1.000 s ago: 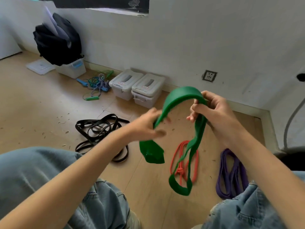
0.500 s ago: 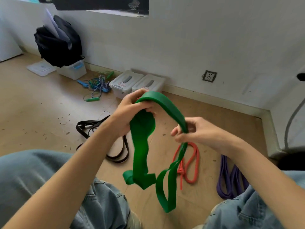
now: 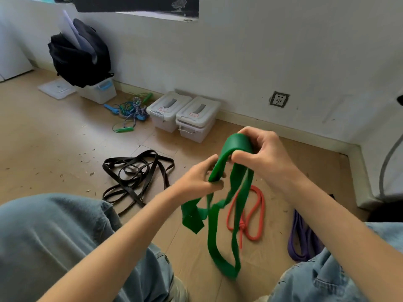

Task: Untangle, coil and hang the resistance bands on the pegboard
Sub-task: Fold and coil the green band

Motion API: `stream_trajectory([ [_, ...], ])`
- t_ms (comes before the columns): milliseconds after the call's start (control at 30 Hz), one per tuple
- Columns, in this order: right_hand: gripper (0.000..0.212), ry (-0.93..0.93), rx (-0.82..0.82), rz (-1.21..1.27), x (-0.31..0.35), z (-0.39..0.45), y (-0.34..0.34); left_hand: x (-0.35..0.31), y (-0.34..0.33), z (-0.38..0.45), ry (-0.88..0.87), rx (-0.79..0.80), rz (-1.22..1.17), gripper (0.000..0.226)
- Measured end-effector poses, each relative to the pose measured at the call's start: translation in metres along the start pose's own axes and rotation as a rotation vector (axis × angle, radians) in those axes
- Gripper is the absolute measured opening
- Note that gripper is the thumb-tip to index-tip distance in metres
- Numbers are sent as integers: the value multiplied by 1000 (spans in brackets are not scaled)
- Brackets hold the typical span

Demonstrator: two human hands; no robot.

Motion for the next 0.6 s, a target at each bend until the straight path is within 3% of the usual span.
stream_trajectory([
  [67, 21, -31, -90, 96, -1, -2, 9, 16, -3, 1, 104, 1, 54, 24],
  [133, 20, -86, -65, 121, -4, -3, 22, 14, 10, 3, 101, -81, 15, 18],
  [200, 14, -165, 151, 76, -10, -5, 26, -8, 27, 4, 16, -162, -181, 11],
  [267, 16, -209, 335, 4, -15, -11, 19, -32, 37, 6, -53, -121, -344, 16],
  [367, 30, -162, 204, 11, -18, -11, 8, -48, 31, 6, -79, -67, -56, 27],
  [467, 22, -136, 59, 21, -16, -4, 7, -43, 25, 5, -44, -52, 306, 25],
  [533, 19, -138, 57, -42, -19, -1, 7, -40, 26, 2, -144, -134, 562, 32],
  [600, 15, -191, 105, -68, -23, 2, 6, -43, 39, -3, -270, -345, 709, 40],
])
Point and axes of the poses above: each hand's wrist, its own z-axis towards the middle knuckle, its own y-axis out of the back of the hand, x = y × z, the point moved 4 cm from there along z, towards the middle knuckle, and after that the axes turned 9 degrees about y, right-handed, at the moved point
